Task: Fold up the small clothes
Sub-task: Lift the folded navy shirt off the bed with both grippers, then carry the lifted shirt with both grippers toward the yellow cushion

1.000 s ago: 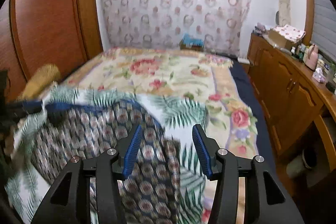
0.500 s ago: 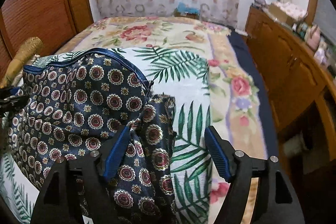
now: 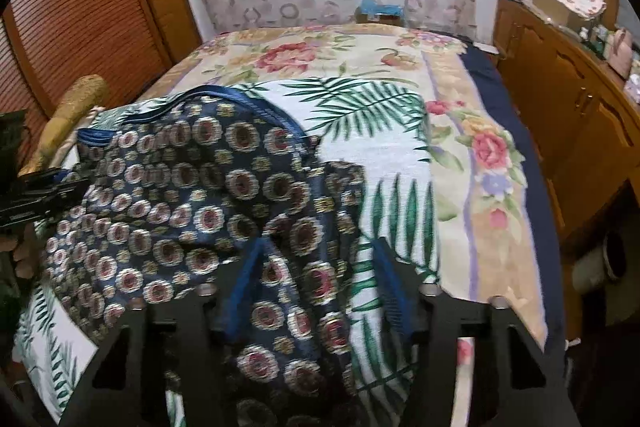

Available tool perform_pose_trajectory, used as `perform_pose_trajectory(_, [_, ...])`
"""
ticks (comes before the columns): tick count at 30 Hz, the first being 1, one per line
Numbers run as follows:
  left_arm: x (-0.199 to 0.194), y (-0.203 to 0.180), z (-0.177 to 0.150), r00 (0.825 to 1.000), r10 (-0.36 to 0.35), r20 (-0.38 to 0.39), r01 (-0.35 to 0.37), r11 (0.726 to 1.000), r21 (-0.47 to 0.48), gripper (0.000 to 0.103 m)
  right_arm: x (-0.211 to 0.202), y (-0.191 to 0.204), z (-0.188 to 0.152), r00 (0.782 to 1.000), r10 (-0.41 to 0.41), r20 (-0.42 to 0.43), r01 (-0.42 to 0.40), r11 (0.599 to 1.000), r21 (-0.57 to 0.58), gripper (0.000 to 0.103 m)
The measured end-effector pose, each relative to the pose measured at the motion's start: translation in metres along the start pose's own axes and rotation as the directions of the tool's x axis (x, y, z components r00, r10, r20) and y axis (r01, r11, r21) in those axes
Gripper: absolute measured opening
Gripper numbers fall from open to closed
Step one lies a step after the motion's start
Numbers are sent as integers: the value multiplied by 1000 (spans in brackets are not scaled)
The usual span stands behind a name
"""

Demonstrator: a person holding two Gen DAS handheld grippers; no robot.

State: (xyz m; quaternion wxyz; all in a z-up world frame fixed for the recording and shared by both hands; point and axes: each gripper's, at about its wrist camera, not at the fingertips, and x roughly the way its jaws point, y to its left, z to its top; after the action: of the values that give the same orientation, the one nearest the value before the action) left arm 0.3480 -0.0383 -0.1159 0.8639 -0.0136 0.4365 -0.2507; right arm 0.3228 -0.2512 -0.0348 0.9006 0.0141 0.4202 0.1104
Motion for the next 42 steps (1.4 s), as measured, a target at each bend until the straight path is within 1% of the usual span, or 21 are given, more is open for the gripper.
perform_pose_trajectory(1, [0,0,0,1000,-2,-2,2,1000,2,34,-1,1,-1,1000,23,-3,-23,1000,1,34])
perform_pose_trajectory(3, [0,-1,0,1000,-19,-7,19,1000,-5,27,-4,3,-4,999,44,-5,-44,999,-5,17])
perform_pose_trajectory(5, [-1,-1,1,999,-52,-18,51,999,-12,10,-7,4,-6,998,67,-5,-67,998,-8,13])
perform_pose_trajectory(6, [-2,-1,1,998,-63,-17,63,998,-14,6,-9,4,-7,998,67,-1,-67,998,-12,11])
perform_pose_trajectory(8, [-9,-7,1,998,-68,-2,68,998,-4,5,-15,5,-9,998,64,20,-64,998,-19,9])
perform_pose_trajectory(13, [-43,-21,4,993,-85,80,83,996,24,4,-41,9,-9,994,46,98,-43,999,-32,7])
perform_pose_trajectory(16, [-70,-29,5,986,-99,134,94,995,43,4,-62,17,-4,988,42,150,-34,998,-54,6])
perform_pose_trajectory(21, [-116,-32,5,968,-94,233,82,995,63,4,-88,43,9,976,46,215,-21,993,-117,6])
perform_pose_trajectory(24, [-137,-27,4,959,-62,276,46,997,65,4,-94,57,17,970,59,236,-22,988,-156,6])
perform_pose_trajectory(27, [-155,-15,1,953,-22,303,5,998,56,4,-95,68,23,966,71,249,-22,981,-195,6])
perform_pose_trajectory(35, [-195,31,-16,933,80,352,-78,997,-18,4,-75,104,47,954,139,264,-58,955,-292,6])
perform_pose_trajectory(38, [-211,47,-21,920,107,378,-95,994,-50,4,-67,120,62,946,175,272,-82,943,-322,6])
perform_pose_trajectory(40, [-225,61,-26,904,128,408,-107,991,-75,4,-59,131,78,938,201,283,-99,936,-338,6])
perform_pose_trajectory(42, [-234,71,-29,890,147,431,-116,988,-98,4,-56,150,92,928,229,294,-111,923,-370,6])
